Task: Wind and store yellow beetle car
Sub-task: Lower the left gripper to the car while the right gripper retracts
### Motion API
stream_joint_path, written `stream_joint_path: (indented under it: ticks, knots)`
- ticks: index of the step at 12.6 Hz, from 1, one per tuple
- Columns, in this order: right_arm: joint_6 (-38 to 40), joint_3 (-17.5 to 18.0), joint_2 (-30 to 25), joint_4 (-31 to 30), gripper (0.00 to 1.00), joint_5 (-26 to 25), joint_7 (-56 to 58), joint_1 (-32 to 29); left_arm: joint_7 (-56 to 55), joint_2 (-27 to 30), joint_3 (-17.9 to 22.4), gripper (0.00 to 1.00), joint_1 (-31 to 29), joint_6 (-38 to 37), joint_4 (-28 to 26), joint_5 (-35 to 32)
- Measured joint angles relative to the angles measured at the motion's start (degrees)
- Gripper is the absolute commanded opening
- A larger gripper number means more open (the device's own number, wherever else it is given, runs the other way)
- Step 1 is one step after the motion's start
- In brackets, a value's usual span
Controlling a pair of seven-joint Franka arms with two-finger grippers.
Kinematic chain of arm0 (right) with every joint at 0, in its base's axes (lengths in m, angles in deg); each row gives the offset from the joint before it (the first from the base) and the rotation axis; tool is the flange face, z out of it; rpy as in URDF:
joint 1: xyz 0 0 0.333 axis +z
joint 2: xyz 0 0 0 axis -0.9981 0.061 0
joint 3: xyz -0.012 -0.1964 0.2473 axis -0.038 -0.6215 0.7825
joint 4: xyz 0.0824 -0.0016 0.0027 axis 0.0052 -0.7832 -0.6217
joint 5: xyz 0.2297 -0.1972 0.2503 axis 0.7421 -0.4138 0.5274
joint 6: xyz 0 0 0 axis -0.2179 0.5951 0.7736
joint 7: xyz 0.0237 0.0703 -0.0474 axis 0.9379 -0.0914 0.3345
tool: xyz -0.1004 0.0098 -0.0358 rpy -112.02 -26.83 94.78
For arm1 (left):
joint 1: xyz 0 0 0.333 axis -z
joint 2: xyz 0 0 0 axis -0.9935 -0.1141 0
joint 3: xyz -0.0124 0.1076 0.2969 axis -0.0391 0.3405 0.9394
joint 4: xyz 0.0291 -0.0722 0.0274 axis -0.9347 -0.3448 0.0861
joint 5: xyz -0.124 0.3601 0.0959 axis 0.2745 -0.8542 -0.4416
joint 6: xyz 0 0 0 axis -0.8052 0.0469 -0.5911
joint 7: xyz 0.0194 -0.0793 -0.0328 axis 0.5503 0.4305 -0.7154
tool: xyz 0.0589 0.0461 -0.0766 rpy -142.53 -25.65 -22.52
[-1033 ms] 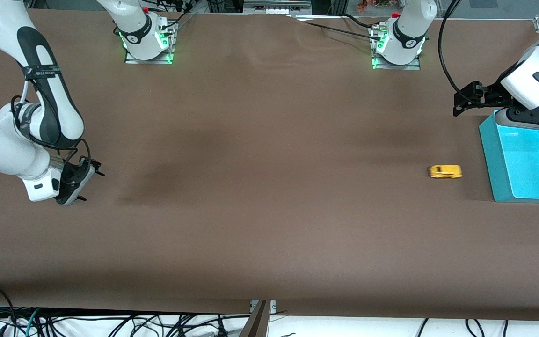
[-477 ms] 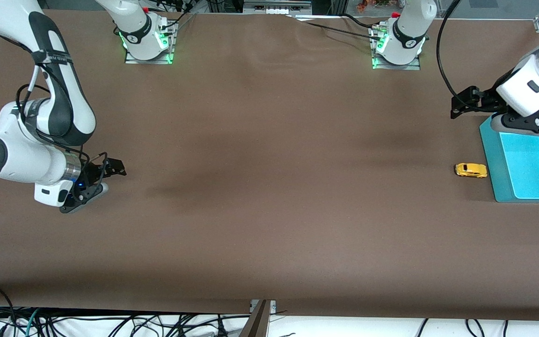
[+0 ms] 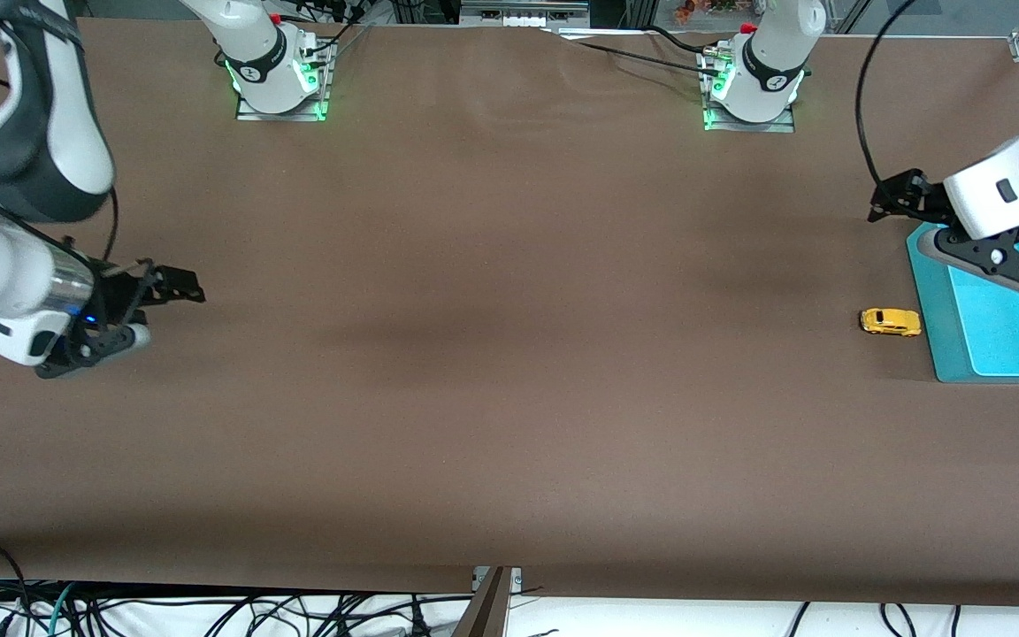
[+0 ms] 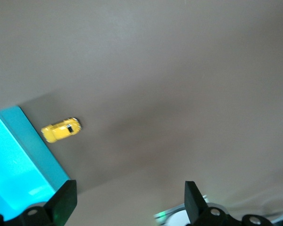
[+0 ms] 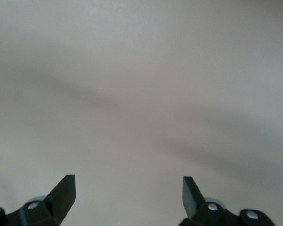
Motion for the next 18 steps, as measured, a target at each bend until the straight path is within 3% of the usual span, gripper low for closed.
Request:
stream_joint_path:
  ticks: [3,6,9,12,14,18]
  knots:
    - [5.93,-1.14,-0.54,5.58,1.00,-1.27,0.00,-0.15,14.24,-6.57,0.17,1.00,-3.51,4.82,-1.59,-4.66]
    - [6.53,-4.05,-1.87,7.39,1.00,-4.36,-0.04,-0.26,26.39,-8.13,0.17,1.00,-5.57,14.49,-7.97,-8.77]
    - [7.14,-7.15,-4.68,7.26,1.00,-4.87,0.01,-0.37,39.61,-8.25,0.25,1.00,-10.06,28.15,-17.79,-11.99]
    - [7.27,-7.25,-7.31,5.14,1.00,-5.50,-1.14,0.56,49.00,-8.35,0.31,1.00,-13.75,44.21,-26.89,-14.50]
    - [7.23,-7.17,-7.81,4.06,1.00,-5.71,-9.15,1.71,53.63,-9.06,0.36,1.00,-17.36,57.46,-33.76,-16.72]
    - [7.31,-7.27,-9.03,2.68,1.00,-5.72,-15.60,1.60,57.99,-14.85,0.35,1.00,-22.12,69.70,-36.61,-19.01]
